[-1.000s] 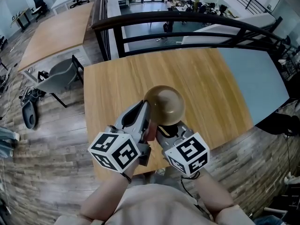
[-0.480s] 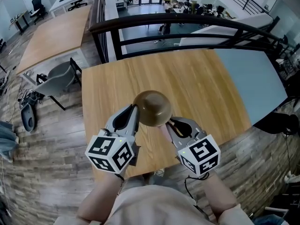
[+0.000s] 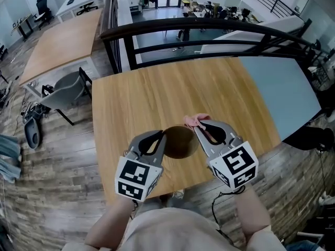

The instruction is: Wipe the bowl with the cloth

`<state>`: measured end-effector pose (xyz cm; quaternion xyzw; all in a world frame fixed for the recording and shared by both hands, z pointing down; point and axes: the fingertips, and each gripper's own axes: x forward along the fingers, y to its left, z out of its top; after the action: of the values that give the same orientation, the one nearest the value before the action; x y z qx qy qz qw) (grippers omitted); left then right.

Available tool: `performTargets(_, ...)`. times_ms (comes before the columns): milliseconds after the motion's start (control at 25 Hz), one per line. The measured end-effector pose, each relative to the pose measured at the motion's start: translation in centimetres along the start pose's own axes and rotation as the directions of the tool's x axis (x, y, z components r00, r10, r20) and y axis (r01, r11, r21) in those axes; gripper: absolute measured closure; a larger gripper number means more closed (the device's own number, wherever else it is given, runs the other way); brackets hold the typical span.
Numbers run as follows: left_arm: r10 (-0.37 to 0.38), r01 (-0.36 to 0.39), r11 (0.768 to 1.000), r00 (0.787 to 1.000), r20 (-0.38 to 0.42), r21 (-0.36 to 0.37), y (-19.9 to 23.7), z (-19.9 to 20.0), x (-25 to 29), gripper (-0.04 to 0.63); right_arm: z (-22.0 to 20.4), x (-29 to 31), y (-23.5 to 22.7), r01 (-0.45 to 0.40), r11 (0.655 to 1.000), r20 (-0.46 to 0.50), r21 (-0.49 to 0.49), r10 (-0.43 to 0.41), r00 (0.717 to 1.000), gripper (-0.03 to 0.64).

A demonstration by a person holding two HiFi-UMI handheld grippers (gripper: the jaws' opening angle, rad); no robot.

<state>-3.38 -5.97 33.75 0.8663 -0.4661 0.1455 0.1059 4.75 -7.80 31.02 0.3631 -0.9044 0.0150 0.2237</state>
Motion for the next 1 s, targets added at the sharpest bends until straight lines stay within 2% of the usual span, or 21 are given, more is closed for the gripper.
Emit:
performTargets(80, 0.006, -0.004, 0.993, 1.000, -0.019, 0.117, -1.1, -0.1, 0.1, 0.584, 0.3, 0.1, 1.1, -0.046, 0.999, -0.018, -0.028, 0.046, 0.999, 0.597)
performTargets(160, 0.024, -0.016, 0.975, 0.999, -0.032, 0.223, -1.8, -0.3, 0.1, 0.584, 0.6, 0.5, 2.4, -0.079, 0.995, -0.039, -0.064, 0.077, 0.996, 0.597)
performTargets(320, 0.032, -0.017, 0.939, 0.999, -0.037, 0.345, -2.9, -0.2, 0.6, 0.584, 1.2, 1.4, 4.4, -0.135, 0.984, -0.067, -0.115, 0.128, 0.989, 0.597)
performTargets(440, 0.045, -0.023, 0.902, 0.998, -0.039, 0.431, -4.2, 0.1, 1.1, 0.584, 1.3, 1.7, 5.6, -0.179, 0.972, -0.091, -0.153, 0.167, 0.982, 0.597)
performTargets(480, 0.044, -0.021, 0.900, 0.998, -0.041, 0.435, -4.3, 0.0, 1.2, 0.584, 1.3, 1.9, 6.0, -0.185, 0.969, -0.098, -0.165, 0.171, 0.980, 0.597)
performTargets(600, 0.031, -0.008, 0.917, 0.998, -0.050, 0.398, -3.9, -0.3, 1.2, 0.584, 1.0, 2.4, 6.4, -0.184, 0.966, -0.105, -0.180, 0.167, 0.980, 0.597)
performTargets(760, 0.038, -0.011, 0.919, 0.998, -0.059, 0.395, -3.8, -0.3, 1.2, 0.584, 0.8, 2.2, 5.5, -0.164, 0.972, -0.107, -0.165, 0.148, 0.983, 0.597)
performTargets(1000, -0.008, 0.027, 0.971, 0.997, -0.080, 0.239, -3.0, -1.8, 0.9, 0.583, -0.5, 2.1, 4.4, -0.137, 0.987, -0.101, -0.080, 0.129, 0.986, 0.595)
